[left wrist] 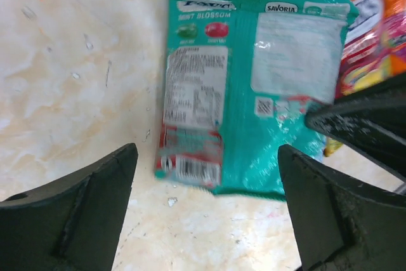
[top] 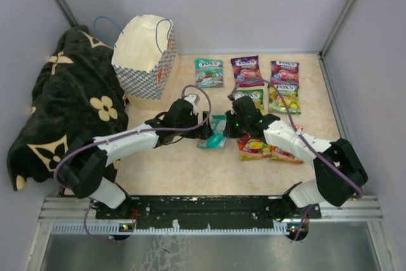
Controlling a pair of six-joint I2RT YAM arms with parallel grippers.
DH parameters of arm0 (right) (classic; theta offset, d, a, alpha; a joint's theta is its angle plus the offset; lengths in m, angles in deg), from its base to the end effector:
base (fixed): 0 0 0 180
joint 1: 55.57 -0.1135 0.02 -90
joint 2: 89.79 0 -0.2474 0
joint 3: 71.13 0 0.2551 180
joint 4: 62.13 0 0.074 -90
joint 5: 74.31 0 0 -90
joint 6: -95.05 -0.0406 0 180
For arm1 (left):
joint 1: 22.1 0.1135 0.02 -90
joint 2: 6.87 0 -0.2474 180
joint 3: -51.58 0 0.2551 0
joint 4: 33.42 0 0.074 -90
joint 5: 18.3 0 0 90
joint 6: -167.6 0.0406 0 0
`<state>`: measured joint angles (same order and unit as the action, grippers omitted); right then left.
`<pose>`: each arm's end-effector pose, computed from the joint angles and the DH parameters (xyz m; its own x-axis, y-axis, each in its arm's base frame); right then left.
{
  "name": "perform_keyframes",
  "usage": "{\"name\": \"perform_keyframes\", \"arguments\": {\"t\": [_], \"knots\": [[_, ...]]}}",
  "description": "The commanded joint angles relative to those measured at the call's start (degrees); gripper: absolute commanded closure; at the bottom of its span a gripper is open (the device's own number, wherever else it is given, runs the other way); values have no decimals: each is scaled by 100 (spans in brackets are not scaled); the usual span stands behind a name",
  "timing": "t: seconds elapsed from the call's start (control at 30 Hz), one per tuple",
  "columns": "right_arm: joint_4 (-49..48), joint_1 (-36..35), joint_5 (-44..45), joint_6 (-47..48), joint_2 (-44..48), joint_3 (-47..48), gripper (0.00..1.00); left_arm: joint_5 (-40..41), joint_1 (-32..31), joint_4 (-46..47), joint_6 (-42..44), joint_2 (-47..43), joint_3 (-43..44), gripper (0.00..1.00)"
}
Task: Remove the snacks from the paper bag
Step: Pick up the snack from the center of the board, then place the snack at the center of the board.
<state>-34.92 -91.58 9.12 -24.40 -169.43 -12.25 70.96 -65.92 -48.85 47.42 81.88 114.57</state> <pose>0.2323 0.1746 0.1815 -0.8408 -0.0073 -0.5412 -0.2671 0.8753 0.4032 0.2382 -0.2293 0.1745 -0.7623 0.0349 -0.6462 0.3657 0.8471 -0.3857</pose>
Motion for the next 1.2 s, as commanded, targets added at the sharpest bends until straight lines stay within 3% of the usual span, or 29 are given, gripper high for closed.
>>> {"name": "perform_keyframes", "arguments": {"t": [0.0, 0.33, 0.53, 0.73, 0.93, 1.17], "knots": [[1440, -38, 816, 824, -270, 1445, 100, 488, 101, -896, 89, -788, 450, 1], [3923, -727, 3002, 1280, -1716, 3874, 100, 900, 407, -2006, -89, -1640, 1046, 1], [3873, -893, 2661, 1381, -2733, 4529, 95, 1558, 626, -2210, 464, -1847, 1205, 1], [3738, -888, 2271, 1363, -3284, 5391, 94, 1235, 1057, -2607, 865, -1935, 1348, 1], [3961, -865, 2306, 1593, -3148, 5922, 95, 1549, 1113, -2608, 1181, -2416, 1135, 1], [4449, -864, 2381, 1804, -2963, 6281, 95, 1579, 1197, -2901, 1514, -2347, 1418, 1]]}}
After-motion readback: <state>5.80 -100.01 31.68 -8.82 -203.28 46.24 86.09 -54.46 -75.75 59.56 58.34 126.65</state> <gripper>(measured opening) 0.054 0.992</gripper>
